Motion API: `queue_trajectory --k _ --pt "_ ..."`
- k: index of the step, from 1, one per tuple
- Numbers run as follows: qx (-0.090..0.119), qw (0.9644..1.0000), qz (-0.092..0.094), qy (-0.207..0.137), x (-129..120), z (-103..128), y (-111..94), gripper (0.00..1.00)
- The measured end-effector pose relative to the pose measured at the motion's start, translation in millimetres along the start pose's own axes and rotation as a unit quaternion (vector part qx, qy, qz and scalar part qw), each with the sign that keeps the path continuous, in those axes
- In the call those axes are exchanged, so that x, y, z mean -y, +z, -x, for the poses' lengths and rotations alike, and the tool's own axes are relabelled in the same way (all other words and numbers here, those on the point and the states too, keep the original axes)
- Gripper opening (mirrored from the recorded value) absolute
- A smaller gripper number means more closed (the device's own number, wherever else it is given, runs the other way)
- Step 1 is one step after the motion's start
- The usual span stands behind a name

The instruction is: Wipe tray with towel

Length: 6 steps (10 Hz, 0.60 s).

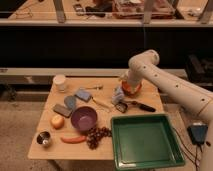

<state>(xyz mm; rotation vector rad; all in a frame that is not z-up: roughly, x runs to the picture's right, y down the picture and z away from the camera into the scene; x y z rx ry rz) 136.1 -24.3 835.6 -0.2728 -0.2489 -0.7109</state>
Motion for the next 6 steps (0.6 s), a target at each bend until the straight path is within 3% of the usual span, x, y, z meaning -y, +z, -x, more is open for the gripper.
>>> queue_trajectory --k 3,4,6 --pt "-0.026 0.9991 -0.011 -0.032 -1.1 10.6 21.5 0.65" --pt "-0.027 0.9989 -0.016 -0.034 -1.2 10.5 21.0 0.65" --pt "-0.022 0.9962 -0.037 -0.076 -0.9 16.6 27.8 0.65"
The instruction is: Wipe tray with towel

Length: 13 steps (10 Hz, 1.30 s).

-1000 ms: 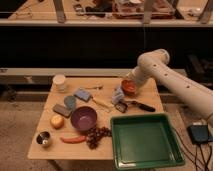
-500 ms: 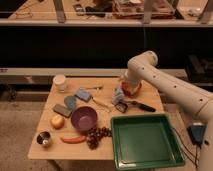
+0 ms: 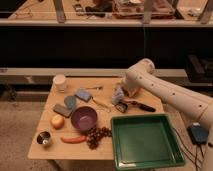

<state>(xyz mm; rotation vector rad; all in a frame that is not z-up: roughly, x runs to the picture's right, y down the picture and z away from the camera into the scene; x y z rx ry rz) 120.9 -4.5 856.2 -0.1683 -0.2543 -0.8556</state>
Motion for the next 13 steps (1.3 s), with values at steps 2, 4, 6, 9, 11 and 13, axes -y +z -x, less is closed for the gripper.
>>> queue_trajectory --k 2,4,6,9,11,13 --pt "0.014 0.9985 -0.02 -0.048 13.3 17.0 12.4 0.65" --pt "0.023 0.9969 -0.025 -0.071 11.4 22.9 22.6 0.65" --pt "0.027 0.9962 -0.019 -0.081 10.9 27.5 32.7 0.65" --pt "0.01 0.9964 -0.002 -0.084 10.9 23.2 44.3 0.65" --pt "0.001 0.9966 0.004 -0.082 10.4 18.3 50.4 0.65" --pt "-0.002 0.9965 0.01 -0.083 12.2 13.9 58.7 0.65"
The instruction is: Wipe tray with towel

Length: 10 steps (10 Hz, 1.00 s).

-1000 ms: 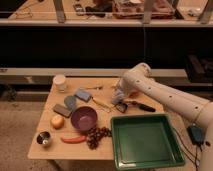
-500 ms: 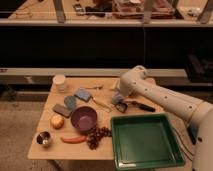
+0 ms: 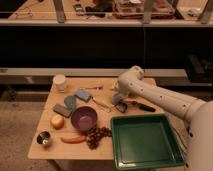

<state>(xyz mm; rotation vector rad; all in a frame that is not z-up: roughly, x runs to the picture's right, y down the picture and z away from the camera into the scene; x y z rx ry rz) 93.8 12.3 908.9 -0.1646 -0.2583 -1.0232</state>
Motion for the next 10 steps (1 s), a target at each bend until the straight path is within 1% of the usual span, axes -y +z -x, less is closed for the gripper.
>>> queue_trajectory --k 4,8,9,10 --pt "0.0 0.9998 0.013 -0.015 -5.0 -1.9 20.6 0.65" --pt "0.0 0.9997 0.021 -0.016 -12.7 -8.1 43.4 0.65" --pt "0.0 0.9996 0.024 -0.013 -13.9 -11.6 49.0 0.63" --pt "0.0 0.9996 0.025 -0.01 -13.6 -14.9 52.5 0.57"
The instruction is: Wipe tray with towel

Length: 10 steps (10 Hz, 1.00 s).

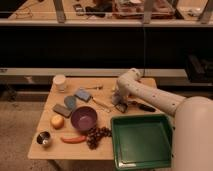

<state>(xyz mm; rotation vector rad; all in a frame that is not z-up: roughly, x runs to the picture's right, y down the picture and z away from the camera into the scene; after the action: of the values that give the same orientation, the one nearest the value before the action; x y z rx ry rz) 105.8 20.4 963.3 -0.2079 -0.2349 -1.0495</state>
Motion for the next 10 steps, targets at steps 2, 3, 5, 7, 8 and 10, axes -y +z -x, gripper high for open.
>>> queue_trajectory --k 2,3,5,7,8,10 --pt "0.004 0.9999 -0.002 0.01 4.8 -2.4 3.1 0.37" --pt "0.007 0.9998 -0.003 0.018 7.3 -3.0 1.6 0.25" --pt "0.018 0.999 -0.012 0.038 12.6 -7.6 -12.2 0.05" --pt "0.035 0.9974 -0.025 0.057 16.8 -20.6 -45.4 0.0" --pt "0.043 0.9967 -0.027 0.063 18.1 -26.9 -61.7 0.0" --pt "0.073 0.9936 -0.032 0.08 15.0 -39.8 -119.3 0.0"
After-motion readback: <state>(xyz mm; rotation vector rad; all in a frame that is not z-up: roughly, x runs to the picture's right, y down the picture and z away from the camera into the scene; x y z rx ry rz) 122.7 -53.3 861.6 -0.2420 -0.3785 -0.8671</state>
